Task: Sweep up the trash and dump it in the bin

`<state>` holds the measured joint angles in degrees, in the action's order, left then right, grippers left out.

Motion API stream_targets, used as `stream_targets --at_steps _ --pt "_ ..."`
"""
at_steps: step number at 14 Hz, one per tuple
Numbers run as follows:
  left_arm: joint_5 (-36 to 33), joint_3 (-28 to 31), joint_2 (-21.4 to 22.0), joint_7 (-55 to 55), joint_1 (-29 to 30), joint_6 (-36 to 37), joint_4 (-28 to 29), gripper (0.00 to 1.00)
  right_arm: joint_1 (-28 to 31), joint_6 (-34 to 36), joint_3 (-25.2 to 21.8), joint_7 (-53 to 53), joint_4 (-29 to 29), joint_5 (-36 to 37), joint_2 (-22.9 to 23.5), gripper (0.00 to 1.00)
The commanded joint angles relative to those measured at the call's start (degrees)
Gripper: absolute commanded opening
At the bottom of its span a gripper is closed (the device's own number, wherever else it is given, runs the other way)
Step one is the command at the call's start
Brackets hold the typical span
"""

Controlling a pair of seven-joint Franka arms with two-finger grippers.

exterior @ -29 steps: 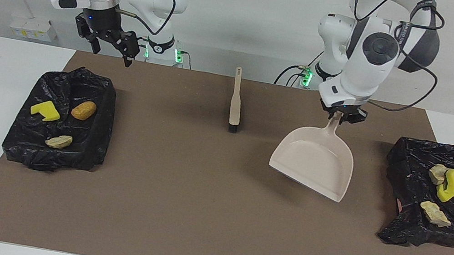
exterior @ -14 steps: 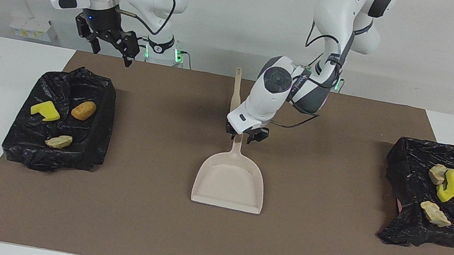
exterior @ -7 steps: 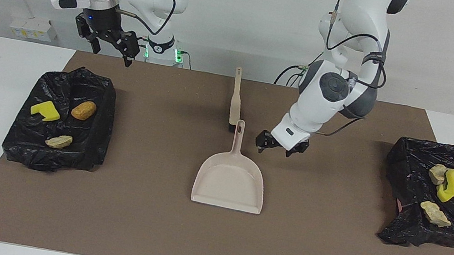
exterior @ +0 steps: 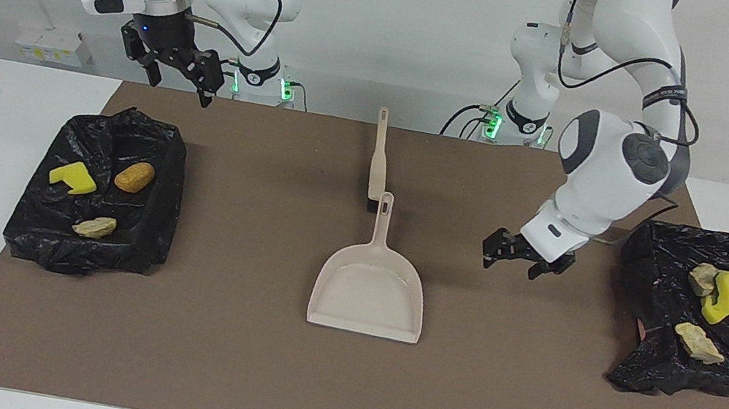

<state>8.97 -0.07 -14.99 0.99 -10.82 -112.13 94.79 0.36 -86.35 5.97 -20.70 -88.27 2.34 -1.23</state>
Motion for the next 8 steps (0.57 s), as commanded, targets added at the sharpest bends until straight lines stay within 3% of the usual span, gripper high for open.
stream_targets --at_steps 1,8 --pt "-4.64 -0.54 4.08 -2.57 3.25 4.1 -0.04 1.0 0.95 0.57 0.18 1.63 1.17 -2.43 0.62 1.0" --pt "-5.71 1.82 10.59 -1.87 8.09 14.91 -0.13 1.0 0.87 -1.01 0.18 2.59 0.99 -1.99 0.53 1.0"
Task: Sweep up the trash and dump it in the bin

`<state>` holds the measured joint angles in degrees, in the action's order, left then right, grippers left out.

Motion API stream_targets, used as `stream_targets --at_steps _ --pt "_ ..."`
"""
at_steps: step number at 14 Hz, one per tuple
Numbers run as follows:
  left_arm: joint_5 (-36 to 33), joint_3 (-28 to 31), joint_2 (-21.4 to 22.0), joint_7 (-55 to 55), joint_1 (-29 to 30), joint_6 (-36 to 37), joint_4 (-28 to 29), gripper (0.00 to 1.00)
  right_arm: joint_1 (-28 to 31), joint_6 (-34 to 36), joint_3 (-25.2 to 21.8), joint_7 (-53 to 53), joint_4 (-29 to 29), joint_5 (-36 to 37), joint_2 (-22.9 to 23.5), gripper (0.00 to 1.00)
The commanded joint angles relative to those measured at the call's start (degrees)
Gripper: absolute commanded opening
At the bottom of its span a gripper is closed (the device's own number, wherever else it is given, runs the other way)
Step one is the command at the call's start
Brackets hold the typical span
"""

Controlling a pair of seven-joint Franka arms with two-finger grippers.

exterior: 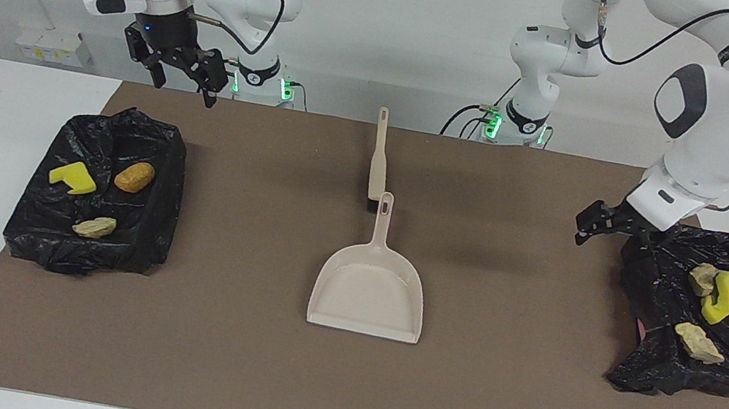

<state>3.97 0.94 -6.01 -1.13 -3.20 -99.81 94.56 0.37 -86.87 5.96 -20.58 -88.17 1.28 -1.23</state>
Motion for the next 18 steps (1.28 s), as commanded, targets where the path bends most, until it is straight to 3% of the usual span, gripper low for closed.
stream_targets --at_steps 1,7,18 --pt "-0.72 1.42 2.23 0.16 0.56 3.73 0.19 1.0 0.86 -0.5 0.19 2.56 0.89 -1.02 0.53 1.0" --pt "-1.16 2.57 8.55 -0.63 -0.05 11.12 0.45 1.0 0.77 -0.5 0.19 2.47 0.46 -1.19 0.26 1.0" --pt "-3.97 1.87 9.35 -3.71 -0.49 12.09 1.24 1.0 0.77 -0.5 0.19 2.65 0.19 -1.28 0.09 1.0"
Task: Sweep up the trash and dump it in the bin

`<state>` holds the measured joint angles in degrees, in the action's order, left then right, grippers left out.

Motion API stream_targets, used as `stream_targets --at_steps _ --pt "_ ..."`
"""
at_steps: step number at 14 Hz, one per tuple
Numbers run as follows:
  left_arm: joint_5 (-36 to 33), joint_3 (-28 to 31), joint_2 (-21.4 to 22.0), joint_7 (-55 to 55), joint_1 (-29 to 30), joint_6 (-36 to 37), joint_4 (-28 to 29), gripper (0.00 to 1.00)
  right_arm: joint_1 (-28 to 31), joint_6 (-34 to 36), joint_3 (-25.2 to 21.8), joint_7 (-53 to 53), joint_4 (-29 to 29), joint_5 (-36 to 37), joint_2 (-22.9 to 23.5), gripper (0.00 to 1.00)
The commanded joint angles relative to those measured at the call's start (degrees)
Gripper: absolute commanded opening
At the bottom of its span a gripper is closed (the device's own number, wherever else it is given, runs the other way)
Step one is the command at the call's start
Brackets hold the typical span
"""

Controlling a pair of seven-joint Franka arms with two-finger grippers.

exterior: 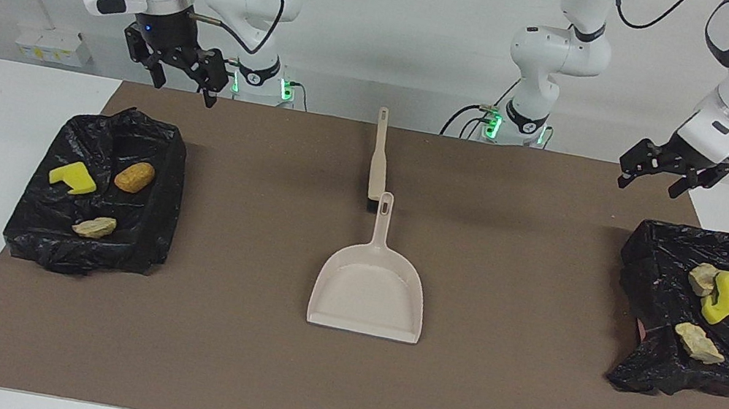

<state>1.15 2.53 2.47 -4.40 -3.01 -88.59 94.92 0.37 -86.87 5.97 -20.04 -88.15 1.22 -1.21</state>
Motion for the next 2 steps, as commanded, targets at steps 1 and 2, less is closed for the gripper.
stream_targets --at_steps 1,2 --pt "-1.15 0.28 0.87 -0.43 -0.68 0.87 0.88 1.0 0.77 -0.49 0.19 2.11 0.17 -1.22 0.15 1.0" --pt "-1.24 0.37 0.87 -0.43 -0.77 0.87 0.88 1.0 0.77 -0.49 0.19 2.02 0.09 -1.22 0.15 1.0"
